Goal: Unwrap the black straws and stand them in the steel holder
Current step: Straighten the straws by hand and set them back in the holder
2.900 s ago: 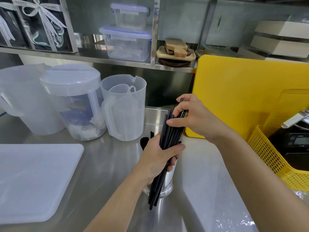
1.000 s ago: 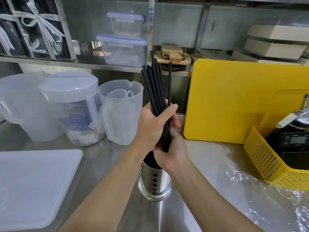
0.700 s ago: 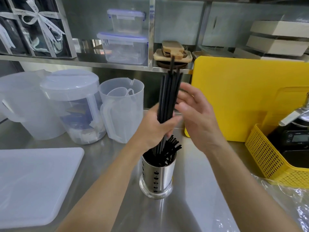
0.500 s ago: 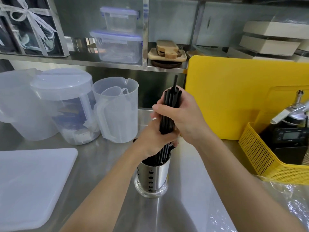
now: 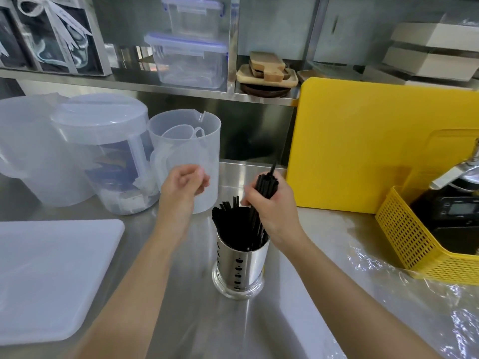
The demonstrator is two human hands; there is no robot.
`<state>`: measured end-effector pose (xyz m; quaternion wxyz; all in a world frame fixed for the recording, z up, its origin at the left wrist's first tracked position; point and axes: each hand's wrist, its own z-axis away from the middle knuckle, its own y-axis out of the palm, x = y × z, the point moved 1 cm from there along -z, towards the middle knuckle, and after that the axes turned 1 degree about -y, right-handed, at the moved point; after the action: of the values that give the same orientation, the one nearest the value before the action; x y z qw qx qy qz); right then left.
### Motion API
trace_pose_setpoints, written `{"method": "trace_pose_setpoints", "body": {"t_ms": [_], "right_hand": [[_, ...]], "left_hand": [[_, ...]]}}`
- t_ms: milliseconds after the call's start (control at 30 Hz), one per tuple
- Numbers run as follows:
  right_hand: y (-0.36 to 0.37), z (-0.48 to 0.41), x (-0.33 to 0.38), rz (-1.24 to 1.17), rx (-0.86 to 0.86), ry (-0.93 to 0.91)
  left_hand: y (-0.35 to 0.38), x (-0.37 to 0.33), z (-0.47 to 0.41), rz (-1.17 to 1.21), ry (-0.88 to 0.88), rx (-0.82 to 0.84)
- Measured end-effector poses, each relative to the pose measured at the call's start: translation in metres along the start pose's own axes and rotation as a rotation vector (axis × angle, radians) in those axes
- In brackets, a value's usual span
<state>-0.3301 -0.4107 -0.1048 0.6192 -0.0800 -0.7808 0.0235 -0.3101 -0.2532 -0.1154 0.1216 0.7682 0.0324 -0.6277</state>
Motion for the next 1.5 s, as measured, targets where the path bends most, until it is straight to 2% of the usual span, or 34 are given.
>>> {"method": "trace_pose_setpoints", "body": {"t_ms": [67, 167, 233, 300, 433, 533, 633, 733, 833, 967, 1133, 1333, 1400, 1500], "right_hand": [[0.005, 0.001, -0.009, 0.068, 0.05, 0.061], [0.01, 0.005, -0.019, 0.117, 0.104, 0.127], [0.01, 0.01, -0.021, 0.107, 0.174, 0.167], [0.005, 0.012, -0.019, 0.092, 0.201, 0.147], [-0.012, 0.008, -0.006, 0.059, 0.005, -0.021], [-0.021, 0.004, -0.007, 0.075, -0.126, 0.005], [-0.024, 0.004, -0.016, 0.026, -0.063, 0.209], [-0.02, 0.005, -0.024, 0.044, 0.058, 0.361], [-0.008, 0.0, -0.021, 0.008, 0.134, 0.368], [0.003, -0.014, -0.017, 0.09, 0.133, 0.401], [-0.006, -0.024, -0.025, 0.042, 0.078, 0.402], [-0.034, -0.022, -0.033, 0.014, -0.018, 0.364], [-0.049, -0.016, -0.029, -0.008, -0.038, 0.342], [-0.08, 0.0, -0.023, -0.016, -0.109, 0.324]], "left_hand": [[-0.003, 0.018, 0.005, -0.065, -0.118, 0.095], [-0.01, 0.043, 0.018, -0.11, -0.287, 0.48], [-0.012, 0.049, 0.025, -0.124, -0.326, 0.732], [-0.012, 0.05, 0.027, -0.216, -0.319, 0.812], [-0.007, 0.043, 0.028, -0.494, -0.31, 0.738], [0.003, 0.04, 0.029, -0.522, -0.272, 0.684], [0.01, 0.042, 0.024, -0.48, -0.252, 0.593], [0.016, 0.041, 0.018, -0.536, -0.208, 0.604], [0.023, 0.038, 0.014, -0.586, -0.163, 0.628], [0.028, 0.039, 0.006, -0.648, -0.118, 0.643], [0.022, 0.044, 0.004, -0.54, -0.149, 0.619], [0.012, 0.042, 0.01, -0.35, -0.212, 0.497], [0.011, 0.034, 0.014, -0.38, -0.141, 0.394], [0.018, 0.007, 0.029, -0.412, 0.071, 0.252]]}}
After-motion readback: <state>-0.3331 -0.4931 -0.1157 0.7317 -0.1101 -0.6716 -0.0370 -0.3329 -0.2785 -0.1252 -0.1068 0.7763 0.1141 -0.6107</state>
